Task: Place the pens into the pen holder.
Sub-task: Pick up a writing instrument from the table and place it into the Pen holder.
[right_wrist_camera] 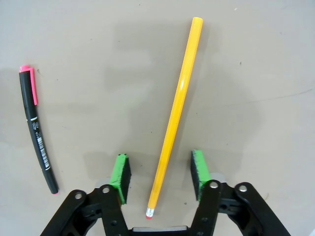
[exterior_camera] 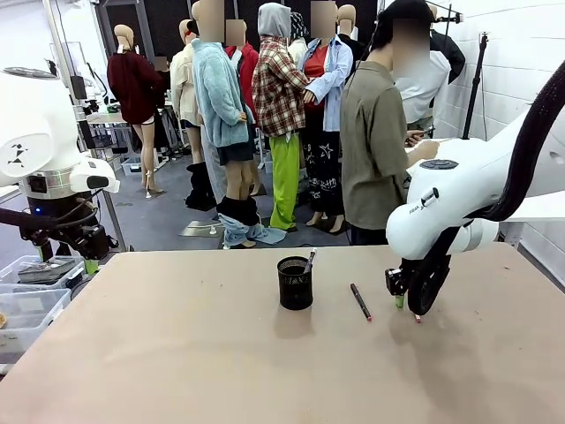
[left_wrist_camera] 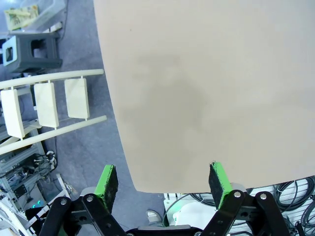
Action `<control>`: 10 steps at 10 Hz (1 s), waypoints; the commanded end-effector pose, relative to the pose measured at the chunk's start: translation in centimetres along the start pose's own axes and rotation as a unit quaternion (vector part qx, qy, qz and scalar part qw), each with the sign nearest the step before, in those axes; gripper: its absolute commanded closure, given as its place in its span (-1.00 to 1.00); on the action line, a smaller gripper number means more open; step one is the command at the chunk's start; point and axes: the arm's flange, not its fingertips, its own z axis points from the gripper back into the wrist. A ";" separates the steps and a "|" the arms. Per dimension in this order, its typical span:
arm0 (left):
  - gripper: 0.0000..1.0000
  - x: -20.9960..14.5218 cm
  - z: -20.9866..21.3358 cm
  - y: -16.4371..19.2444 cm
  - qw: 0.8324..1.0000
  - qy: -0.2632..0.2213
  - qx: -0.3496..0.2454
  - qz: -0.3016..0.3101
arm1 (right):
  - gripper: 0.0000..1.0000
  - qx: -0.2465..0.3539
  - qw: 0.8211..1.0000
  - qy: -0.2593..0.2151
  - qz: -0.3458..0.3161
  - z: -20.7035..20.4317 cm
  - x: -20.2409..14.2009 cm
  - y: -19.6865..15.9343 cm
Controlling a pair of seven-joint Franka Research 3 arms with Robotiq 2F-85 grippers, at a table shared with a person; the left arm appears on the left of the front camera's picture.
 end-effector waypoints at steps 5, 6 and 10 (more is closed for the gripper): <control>-0.92 -0.1 0.1 0.0 1.000 0.004 0.009 0.004 | 1.00 0.013 0.999 0.029 -0.003 -0.1 0.6 -0.1; -0.92 -0.1 0.1 0.0 1.000 0.004 0.009 0.004 | 1.00 0.013 0.999 0.033 -0.003 0.0 0.7 -0.1; -0.92 -0.1 0.1 0.0 1.000 0.004 0.009 0.004 | 1.00 0.003 0.999 0.044 0.000 0.3 0.7 -0.3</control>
